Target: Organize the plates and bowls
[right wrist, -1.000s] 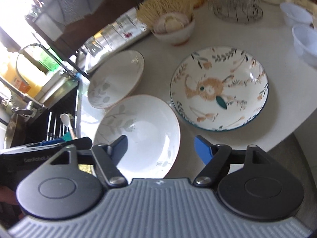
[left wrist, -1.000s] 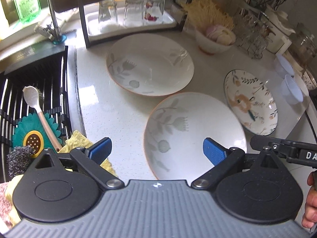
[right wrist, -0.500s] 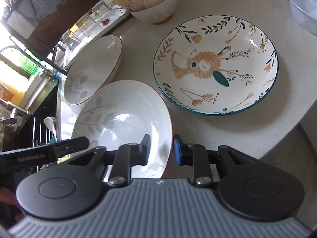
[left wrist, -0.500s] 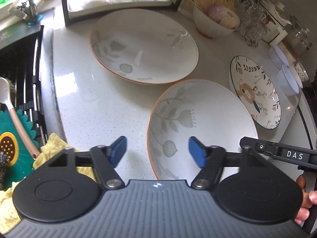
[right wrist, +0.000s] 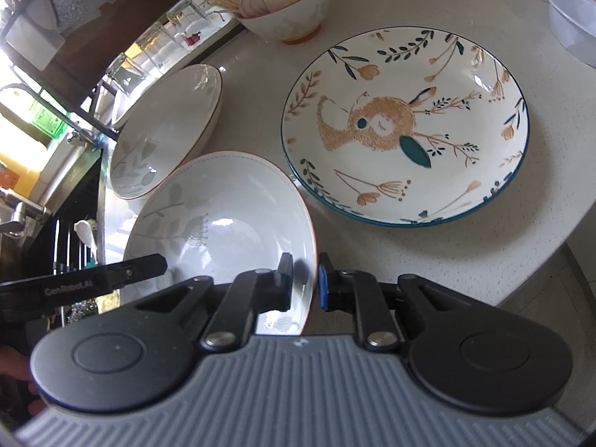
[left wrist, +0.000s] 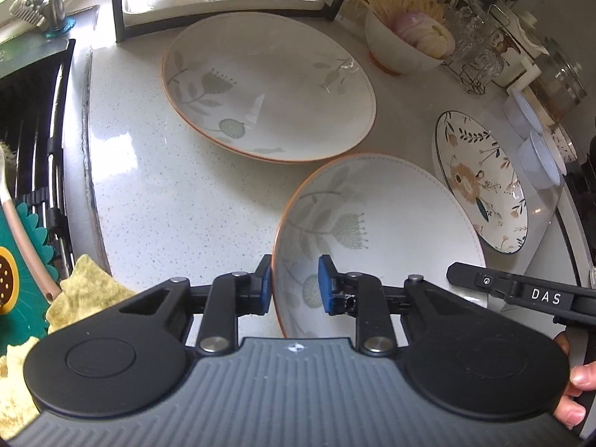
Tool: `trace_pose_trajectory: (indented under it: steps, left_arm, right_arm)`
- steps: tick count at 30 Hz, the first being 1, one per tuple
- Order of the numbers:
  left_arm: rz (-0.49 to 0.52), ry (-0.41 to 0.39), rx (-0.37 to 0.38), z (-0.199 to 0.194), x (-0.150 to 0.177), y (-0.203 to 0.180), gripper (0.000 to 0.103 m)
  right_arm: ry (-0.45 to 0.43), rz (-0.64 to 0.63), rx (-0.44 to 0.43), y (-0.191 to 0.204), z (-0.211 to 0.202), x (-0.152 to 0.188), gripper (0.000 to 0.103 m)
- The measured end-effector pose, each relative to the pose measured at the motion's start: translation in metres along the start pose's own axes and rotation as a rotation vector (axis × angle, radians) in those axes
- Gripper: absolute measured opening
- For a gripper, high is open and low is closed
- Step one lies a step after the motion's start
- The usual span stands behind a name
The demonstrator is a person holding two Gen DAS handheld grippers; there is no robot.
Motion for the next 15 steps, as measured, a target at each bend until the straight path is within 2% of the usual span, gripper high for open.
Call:
trace_pose_trajectory:
  steps: [3, 7, 15]
  left_arm:
    - [-0.008, 0.005, -0.004, -0.001, 0.001, 0.002, 0.029]
    - [-0.004, -0.011, -0.020, -0.007, -0.001, 0.001, 0.029]
    - [-0.034, -0.049, -0.024, -0.036, -0.018, -0.011, 0.029]
  right_arm:
    - [0.014, 0.009, -0.022, -0.001, 0.000, -0.001, 0.017]
    - [0.008, -0.038, -0.044, 0.007, -0.008, -0.005, 0.017]
    - [-0.017, -0.074, -0.106, 0.012, -0.030, -0.024, 0.017]
Point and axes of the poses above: each gripper's, at about its wrist camera, not at the fingertips, and z roughly the way its jaws point, y to its left, x to its underside, the point moved 6 cm from there along z, roughly the way its jaws point, and after that the axes turned 7 degrees about -x, right-handed, at the moved point
